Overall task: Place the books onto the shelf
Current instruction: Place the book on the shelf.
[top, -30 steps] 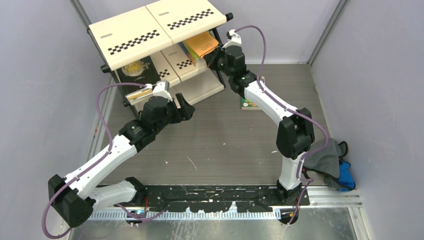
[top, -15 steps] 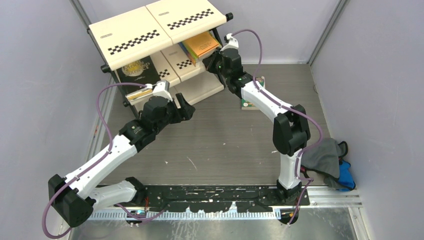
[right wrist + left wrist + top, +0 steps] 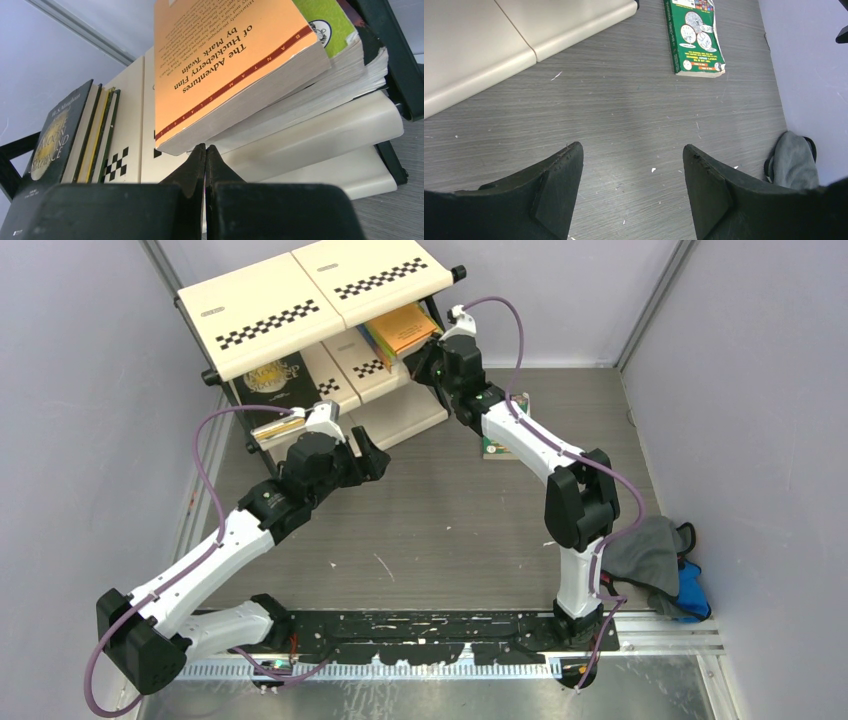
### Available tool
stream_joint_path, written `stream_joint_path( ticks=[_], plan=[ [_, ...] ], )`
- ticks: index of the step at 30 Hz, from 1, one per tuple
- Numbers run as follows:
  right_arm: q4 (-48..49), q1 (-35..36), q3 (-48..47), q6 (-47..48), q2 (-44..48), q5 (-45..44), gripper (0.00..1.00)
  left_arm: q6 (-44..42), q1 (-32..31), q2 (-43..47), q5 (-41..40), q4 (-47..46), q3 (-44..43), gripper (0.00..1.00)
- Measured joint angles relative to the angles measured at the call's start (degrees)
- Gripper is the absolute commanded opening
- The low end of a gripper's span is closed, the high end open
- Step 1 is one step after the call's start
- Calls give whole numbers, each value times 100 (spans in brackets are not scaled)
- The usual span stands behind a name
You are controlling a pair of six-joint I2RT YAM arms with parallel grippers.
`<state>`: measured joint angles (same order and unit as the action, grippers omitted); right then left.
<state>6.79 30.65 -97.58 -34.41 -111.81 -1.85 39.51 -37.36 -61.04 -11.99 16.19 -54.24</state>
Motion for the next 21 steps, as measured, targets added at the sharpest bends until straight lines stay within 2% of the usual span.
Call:
stream_joint_path(
  ticks=[21],
  plan=[
    [-216,81,-57,37,4,44,1,-85,0,-2,0,-4,0,73]
  ],
)
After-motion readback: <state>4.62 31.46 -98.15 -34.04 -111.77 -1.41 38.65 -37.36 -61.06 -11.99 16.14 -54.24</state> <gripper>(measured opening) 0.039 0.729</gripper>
